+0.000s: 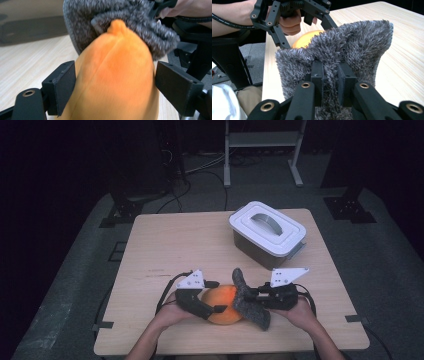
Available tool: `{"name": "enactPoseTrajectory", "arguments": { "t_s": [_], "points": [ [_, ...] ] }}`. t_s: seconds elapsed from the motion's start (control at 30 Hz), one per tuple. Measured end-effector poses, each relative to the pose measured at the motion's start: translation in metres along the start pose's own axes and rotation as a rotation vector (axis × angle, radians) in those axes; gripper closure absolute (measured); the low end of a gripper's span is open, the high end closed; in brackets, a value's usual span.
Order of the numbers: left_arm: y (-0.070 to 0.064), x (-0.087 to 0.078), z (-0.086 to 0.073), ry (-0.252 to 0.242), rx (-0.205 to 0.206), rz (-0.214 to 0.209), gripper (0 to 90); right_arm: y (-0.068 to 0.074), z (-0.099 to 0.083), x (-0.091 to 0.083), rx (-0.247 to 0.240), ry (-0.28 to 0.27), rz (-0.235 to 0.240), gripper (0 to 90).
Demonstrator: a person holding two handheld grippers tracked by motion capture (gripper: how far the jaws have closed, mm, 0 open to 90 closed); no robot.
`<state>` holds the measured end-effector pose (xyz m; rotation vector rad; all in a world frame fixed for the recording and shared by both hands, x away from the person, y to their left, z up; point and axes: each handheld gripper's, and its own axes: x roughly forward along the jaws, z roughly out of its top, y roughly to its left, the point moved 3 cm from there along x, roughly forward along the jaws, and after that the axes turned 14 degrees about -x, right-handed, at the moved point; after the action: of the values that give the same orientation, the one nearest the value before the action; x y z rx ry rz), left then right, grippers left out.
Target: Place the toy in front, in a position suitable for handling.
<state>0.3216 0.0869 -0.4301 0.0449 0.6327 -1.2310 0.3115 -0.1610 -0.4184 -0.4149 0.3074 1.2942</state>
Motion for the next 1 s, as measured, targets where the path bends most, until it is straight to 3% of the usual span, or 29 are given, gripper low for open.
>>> {"name": "enactPoseTrajectory", "arguments": {
  "t_s": [0.07,0.2,0.33,0.43,0.57,0.8,0.93,1.0],
  "points": [
    [0.002,-0.001,-0.002,0.004,-0.014,-0.005,18.0,-0.001,-0.002,-0.001,0.008,0.004,-0.003,76.7],
    [-0.001,-0.003,0.0,0.007,0.02,0.022,37.6,-0.004,-0.001,-0.006,0.007,0.002,-0.016,76.9],
    [-0.009,-0.001,0.005,0.024,0.046,0.043,42.0,-0.002,0.013,-0.016,-0.01,-0.076,-0.048,77.0],
    [-0.014,0.0,0.008,0.036,0.069,0.057,42.2,0.001,0.02,-0.016,-0.038,-0.086,-0.051,76.9],
    [-0.014,0.001,0.007,0.046,0.074,0.056,41.0,0.002,0.011,-0.006,-0.036,-0.024,-0.033,76.9],
    [-0.005,0.003,0.003,0.036,0.026,0.028,21.8,-0.003,-0.001,-0.006,-0.003,0.012,-0.014,76.8],
    [0.004,0.002,-0.002,0.031,-0.03,0.001,18.4,-0.006,-0.005,-0.008,0.012,0.024,-0.019,76.8],
    [0.006,0.001,-0.003,0.029,-0.034,-0.008,22.7,-0.008,-0.006,-0.009,0.013,0.03,-0.025,76.7]
  ]
}}
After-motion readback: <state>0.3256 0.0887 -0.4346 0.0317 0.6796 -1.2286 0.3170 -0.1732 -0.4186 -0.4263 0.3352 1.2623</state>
